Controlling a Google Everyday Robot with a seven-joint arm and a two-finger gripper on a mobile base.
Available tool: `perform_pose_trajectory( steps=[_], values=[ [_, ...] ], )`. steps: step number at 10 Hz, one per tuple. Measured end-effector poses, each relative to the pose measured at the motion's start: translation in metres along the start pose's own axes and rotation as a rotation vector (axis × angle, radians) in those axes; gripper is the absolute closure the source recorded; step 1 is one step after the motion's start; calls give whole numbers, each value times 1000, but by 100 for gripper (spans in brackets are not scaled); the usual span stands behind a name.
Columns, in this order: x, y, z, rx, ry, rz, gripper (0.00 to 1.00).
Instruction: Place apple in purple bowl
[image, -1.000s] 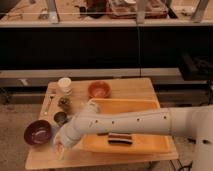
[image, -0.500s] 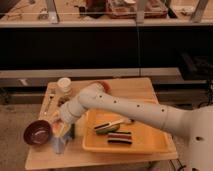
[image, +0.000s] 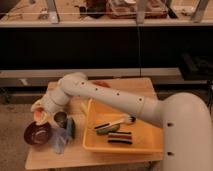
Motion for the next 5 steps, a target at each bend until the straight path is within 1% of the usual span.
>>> perform_pose_trajectory(
  steps=[2, 3, 4, 5],
  values=[
    [-7, -14, 19, -23, -14, -10, 59],
    [-3, -18, 26, -31, -22, 3, 59],
    [3, -19, 29, -40, -31, 13, 57],
    [7, -17, 30, -51, -36, 19, 52]
  ],
)
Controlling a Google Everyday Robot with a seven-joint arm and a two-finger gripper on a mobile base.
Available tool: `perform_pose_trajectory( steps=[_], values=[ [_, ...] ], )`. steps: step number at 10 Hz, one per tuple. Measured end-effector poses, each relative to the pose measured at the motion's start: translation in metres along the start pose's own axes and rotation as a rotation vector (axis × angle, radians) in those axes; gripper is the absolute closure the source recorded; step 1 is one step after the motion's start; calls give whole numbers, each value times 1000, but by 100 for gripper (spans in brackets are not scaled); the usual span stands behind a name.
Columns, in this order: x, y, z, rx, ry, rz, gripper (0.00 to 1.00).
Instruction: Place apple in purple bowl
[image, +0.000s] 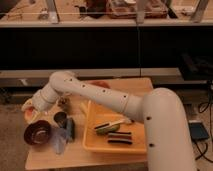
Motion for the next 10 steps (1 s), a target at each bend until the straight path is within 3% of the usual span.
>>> perform_pose_trajectory(
  steps=[2, 4, 7, 10],
  values=[
    [3, 7, 9, -32, -14, 7, 31],
    [10, 15, 19, -56, -31, 28, 20],
    [6, 32, 53, -120, -16, 31, 20],
    [11, 35, 54, -122, -3, 42, 20]
  ],
)
